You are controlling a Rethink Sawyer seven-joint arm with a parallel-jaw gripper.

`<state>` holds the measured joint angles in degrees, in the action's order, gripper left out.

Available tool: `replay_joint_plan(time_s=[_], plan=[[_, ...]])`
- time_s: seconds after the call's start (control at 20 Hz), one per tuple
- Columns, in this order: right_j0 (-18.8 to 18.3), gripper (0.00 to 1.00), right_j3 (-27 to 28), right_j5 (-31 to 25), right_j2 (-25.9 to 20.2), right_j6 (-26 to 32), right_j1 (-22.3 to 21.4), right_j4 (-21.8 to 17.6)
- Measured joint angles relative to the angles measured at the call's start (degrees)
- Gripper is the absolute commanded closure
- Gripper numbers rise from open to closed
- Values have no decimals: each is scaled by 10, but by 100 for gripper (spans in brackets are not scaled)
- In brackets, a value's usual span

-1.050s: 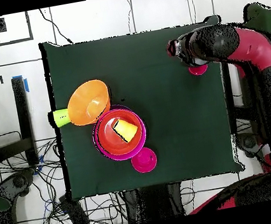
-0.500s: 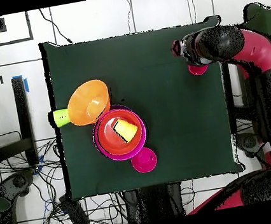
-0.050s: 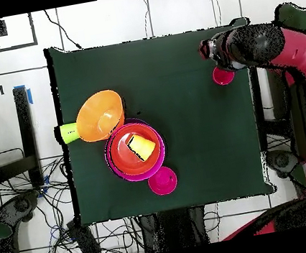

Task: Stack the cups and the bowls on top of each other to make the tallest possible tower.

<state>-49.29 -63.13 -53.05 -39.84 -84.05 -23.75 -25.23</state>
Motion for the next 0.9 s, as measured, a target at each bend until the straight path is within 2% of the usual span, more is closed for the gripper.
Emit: replay_joint_plan(time_s=[0.45,0.9], plan=[[-2,0,-3,0,0,0,-35,-1],[-7,0,-27,4,1,0,-40,-4]])
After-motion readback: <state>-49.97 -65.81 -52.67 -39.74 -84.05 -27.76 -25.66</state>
